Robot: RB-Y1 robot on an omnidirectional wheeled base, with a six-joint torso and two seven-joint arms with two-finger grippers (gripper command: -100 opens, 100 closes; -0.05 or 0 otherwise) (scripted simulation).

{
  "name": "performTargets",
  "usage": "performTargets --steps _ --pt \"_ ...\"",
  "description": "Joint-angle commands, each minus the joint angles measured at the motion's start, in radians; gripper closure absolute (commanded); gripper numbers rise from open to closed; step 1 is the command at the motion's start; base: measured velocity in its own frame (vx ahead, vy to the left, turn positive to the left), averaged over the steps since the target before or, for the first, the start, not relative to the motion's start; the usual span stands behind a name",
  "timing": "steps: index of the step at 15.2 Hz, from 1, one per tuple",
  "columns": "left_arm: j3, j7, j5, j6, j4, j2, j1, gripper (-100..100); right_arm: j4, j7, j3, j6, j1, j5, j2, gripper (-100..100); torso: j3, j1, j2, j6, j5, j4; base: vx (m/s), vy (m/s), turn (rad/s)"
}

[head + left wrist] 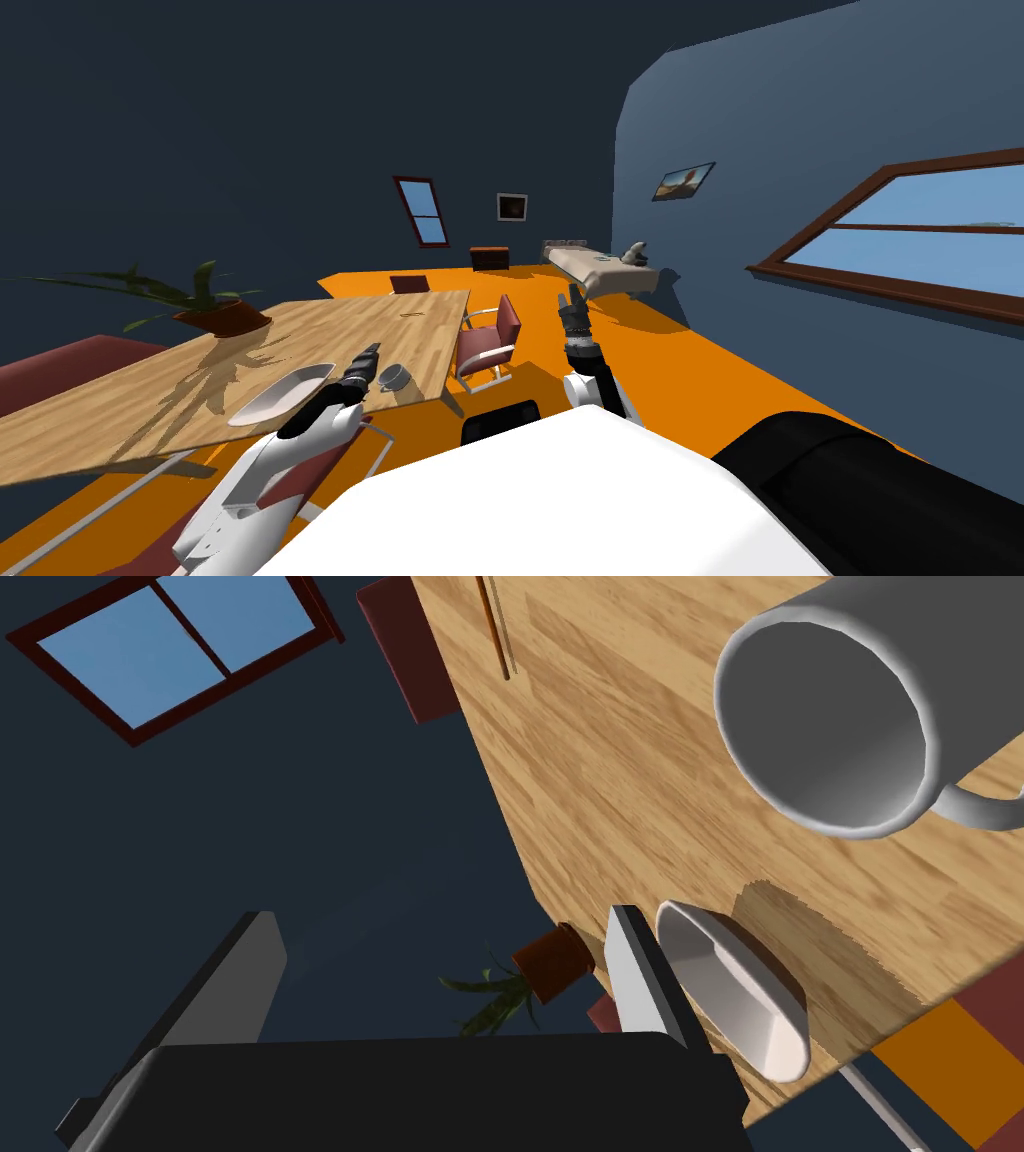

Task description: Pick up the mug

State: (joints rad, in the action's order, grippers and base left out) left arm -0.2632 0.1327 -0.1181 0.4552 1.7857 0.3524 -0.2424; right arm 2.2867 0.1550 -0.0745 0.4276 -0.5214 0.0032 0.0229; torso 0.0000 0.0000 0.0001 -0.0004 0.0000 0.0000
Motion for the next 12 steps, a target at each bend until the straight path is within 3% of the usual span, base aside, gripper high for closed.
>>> performTargets --steps 1,3,4,7,8,10,11,12 --pt "-0.024 0.013 -0.016 0.05 -0.037 0.015 0.023 -100 0.0 0.0 0.0 0.0 0.0 0.0 0.0 0 0.0 0.0 0.0 0.0 0.0 0.0 0.008 -0.008 -0.149" --pt "-0.024 0.013 -0.016 0.082 -0.037 0.015 0.023 -100 0.0 0.0 0.0 0.0 0.0 0.0 0.0 0 0.0 0.0 0.0 0.001 0.0 0.0 0.009 -0.004 -0.144" --pt "-0.047 0.025 -0.032 0.11 -0.075 0.029 0.043 -100 0.0 0.0 0.0 0.0 0.0 0.0 0.0 0 0.0 0.0 0.0 0.0 0.0 0.0 0.012 -0.004 -0.174" --pt "-0.047 0.025 -0.032 0.15 -0.075 0.029 0.043 -100 0.0 0.0 0.0 0.0 0.0 0.0 0.0 0 0.0 0.0 -0.001 0.0 0.0 0.0 0.007 0.0 -0.099" --pt "-0.07 0.038 -0.049 0.187 -0.112 0.043 0.063 -100 0.0 0.0 0.0 0.0 0.0 0.0 0.0 0 0.0 0.0 0.0 0.0 0.0 0.0 0.008 -0.003 -0.161" --pt "-0.07 0.038 -0.049 0.218 -0.112 0.043 0.063 -100 0.0 0.0 0.0 0.0 0.0 0.0 0.0 0 0.0 0.0 0.0 0.001 0.0 0.0 0.01 0.003 -0.141" --pt "-0.093 0.05 -0.065 0.243 -0.15 0.057 0.083 -100 0.0 0.0 0.0 0.0 0.0 0.0 0.0 0 0.0 0.0 0.0 0.0 0.0 0.0 0.011 0.001 -0.162" --pt "-0.093 0.05 -0.065 0.261 -0.15 0.057 0.083 -100 0.0 0.0 0.0 0.0 0.0 0.0 0.0 0 0.0 0.0 -0.001 0.001 0.0 0.0 0.014 0.005 -0.19"
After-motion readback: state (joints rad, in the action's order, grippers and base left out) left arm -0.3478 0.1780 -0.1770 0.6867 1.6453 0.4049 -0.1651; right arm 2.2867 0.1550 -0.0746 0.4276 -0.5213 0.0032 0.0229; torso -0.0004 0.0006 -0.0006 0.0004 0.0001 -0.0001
